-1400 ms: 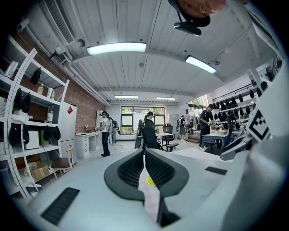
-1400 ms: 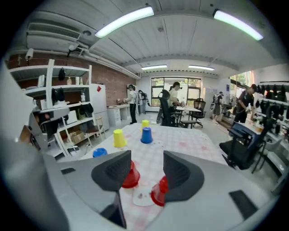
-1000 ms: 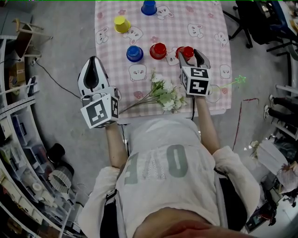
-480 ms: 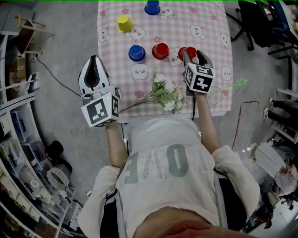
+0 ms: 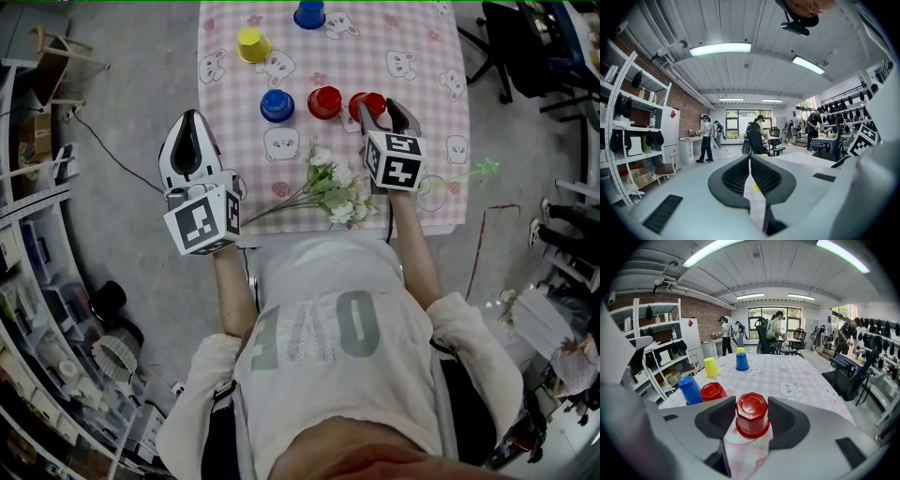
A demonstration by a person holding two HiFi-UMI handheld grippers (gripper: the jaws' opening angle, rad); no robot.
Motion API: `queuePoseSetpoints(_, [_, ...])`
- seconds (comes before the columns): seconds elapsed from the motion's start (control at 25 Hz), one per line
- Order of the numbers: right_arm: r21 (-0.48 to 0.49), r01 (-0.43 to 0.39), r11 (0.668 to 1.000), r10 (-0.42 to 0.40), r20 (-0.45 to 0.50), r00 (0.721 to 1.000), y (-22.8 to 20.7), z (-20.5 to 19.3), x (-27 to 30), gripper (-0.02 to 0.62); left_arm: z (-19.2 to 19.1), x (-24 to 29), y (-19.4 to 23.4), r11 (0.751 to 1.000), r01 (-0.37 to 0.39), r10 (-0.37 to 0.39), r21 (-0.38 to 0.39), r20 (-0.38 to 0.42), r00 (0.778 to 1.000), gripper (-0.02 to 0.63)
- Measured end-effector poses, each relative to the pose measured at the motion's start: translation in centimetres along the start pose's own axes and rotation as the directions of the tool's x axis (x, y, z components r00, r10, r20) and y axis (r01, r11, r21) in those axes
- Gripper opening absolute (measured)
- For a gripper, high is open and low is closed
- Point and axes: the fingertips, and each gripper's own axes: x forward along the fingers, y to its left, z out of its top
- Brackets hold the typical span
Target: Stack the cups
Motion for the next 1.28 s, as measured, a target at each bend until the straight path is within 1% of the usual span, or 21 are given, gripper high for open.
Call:
queuePoseSetpoints(0.2, [-0.025, -0.008, 1.000, 0.008, -0.003, 1.000, 0.5, -0.2, 0.4, 0.225, -0.2, -0.1, 0.1, 1.000, 0.000, 0.000, 0.001, -0.004, 1.000, 0.034])
queuePoseSetpoints(0.28, [-0.015, -0.025, 1.000, 0.025, 0.012, 1.000, 0.8, 0.5, 0.1, 0.232, -0.1, 0.0, 0.2, 1.000, -0.002, 0.002, 0.000, -0.001, 1.000, 0.034])
queuePoseSetpoints(0.36, [-0.007, -0.037, 0.999, 0.037, 0.049, 0.998, 1.1, 2.1, -1.0, 0.238, 0.0, 0.0, 0.2, 1.000, -0.003, 0.003, -0.003, 0.003, 1.000, 0.034])
queuePoseSetpoints(0.44, [-0.018, -0.050, 0.999, 0.052, 0.116, 0.992, 1.9, 4.9, -2.5, 0.238, 0.1, 0.0, 0.2, 1.000, -0.002, 0.003, -0.004, 0.004, 1.000, 0.034])
queuePoseSetpoints(0.52, [-0.047, -0.090, 0.995, 0.098, 0.196, 0.976, 3.3, 8.5, -4.1, 0.238, 0.1, 0.0, 0.2, 1.000, 0.000, 0.000, -0.003, 0.005, 1.000, 0.034])
queuePoseSetpoints(0.6, [-0.097, -0.157, 0.983, 0.177, 0.266, 0.947, 5.4, 12.4, -5.3, 0.238, 0.1, 0.0, 0.1, 1.000, 0.002, -0.002, -0.007, 0.007, 1.000, 0.034])
queuePoseSetpoints(0.68, [-0.165, -0.220, 0.961, 0.262, 0.300, 0.917, 7.7, 15.8, -5.6, 0.241, 0.1, -0.1, 0.1, 1.000, 0.001, -0.001, -0.010, 0.010, 1.000, 0.034])
queuePoseSetpoints(0.76, [-0.228, -0.274, 0.934, 0.335, 0.301, 0.893, 10.3, 18.2, -5.0, 0.249, 0.0, -0.3, 0.2, 1.000, -0.002, 0.002, -0.014, 0.010, 1.000, 0.034])
queuePoseSetpoints(0.84, [-0.281, -0.328, 0.902, 0.402, 0.267, 0.876, 12.9, 19.3, -3.4, 0.250, -0.1, -0.6, 0.4, 1.000, -0.008, 0.009, -0.021, 0.011, 1.000, 0.034])
queuePoseSetpoints(0.88, [-0.301, -0.365, 0.881, 0.438, 0.229, 0.870, 14.3, 19.3, -2.1, 0.250, -0.3, -0.7, 0.6, 1.000, -0.014, 0.014, -0.026, 0.012, 1.000, 0.034])
queuePoseSetpoints(0.96, [-0.321, -0.448, 0.834, 0.505, 0.117, 0.855, 16.9, 18.2, 1.1, 0.250, -0.7, -1.0, 1.1, 0.999, -0.025, 0.025, -0.036, 0.007, 1.000, 0.034])
queuePoseSetpoints(1.0, [-0.327, -0.478, 0.815, 0.522, 0.060, 0.851, 17.9, 17.3, 2.8, 0.250, -0.9, -1.1, 1.4, 0.999, -0.030, 0.031, -0.043, 0.001, 1.000, 0.034])
queuePoseSetpoints(1.04, [-0.332, -0.494, 0.803, 0.527, 0.009, 0.850, 18.7, 16.4, 4.5, 0.250, -1.2, -1.3, 1.8, 0.998, -0.037, 0.037, -0.051, -0.005, 0.999, 0.034])
queuePoseSetpoints(1.08, [-0.335, -0.502, 0.797, 0.522, -0.037, 0.852, 19.2, 15.6, 6.2, 0.250, -1.6, -1.4, 2.1, 0.997, -0.045, 0.045, -0.057, -0.012, 0.999, 0.034])
queuePoseSetpoints(1.16, [-0.332, -0.508, 0.795, 0.500, -0.117, 0.858, 19.8, 14.1, 9.5, 0.250, -2.2, -1.6, 2.9, 0.996, -0.066, 0.064, -0.066, -0.026, 0.998, 0.034])
queuePoseSetpoints(1.28, [-0.315, -0.493, 0.811, 0.457, -0.185, 0.870, 20.2, 12.8, 12.8, 0.252, -3.3, -1.9, 4.1, 0.993, -0.092, 0.088, -0.080, -0.051, 0.995, 0.034])
